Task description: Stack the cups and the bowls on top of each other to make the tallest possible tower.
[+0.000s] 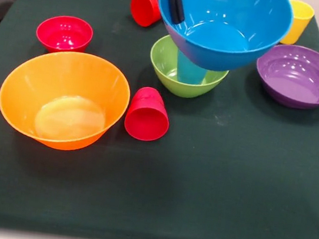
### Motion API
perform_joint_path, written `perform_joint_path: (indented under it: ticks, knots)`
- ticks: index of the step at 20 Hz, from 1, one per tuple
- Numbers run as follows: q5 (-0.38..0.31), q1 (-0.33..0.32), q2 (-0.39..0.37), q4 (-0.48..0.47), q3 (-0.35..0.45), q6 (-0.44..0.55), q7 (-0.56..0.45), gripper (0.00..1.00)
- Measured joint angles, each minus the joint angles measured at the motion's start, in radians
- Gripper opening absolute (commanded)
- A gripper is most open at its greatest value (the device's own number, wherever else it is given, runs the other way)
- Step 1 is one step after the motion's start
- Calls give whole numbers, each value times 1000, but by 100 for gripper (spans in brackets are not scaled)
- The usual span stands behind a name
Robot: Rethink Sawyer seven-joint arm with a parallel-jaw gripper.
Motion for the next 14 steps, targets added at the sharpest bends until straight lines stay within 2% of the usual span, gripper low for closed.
perform_joint_path:
  ticks: [9, 14]
  knots:
    - [-5, 48, 0, 0, -13, 0, 0, 0]
    - [-6, 42, -9, 4, -13, 0, 0, 0]
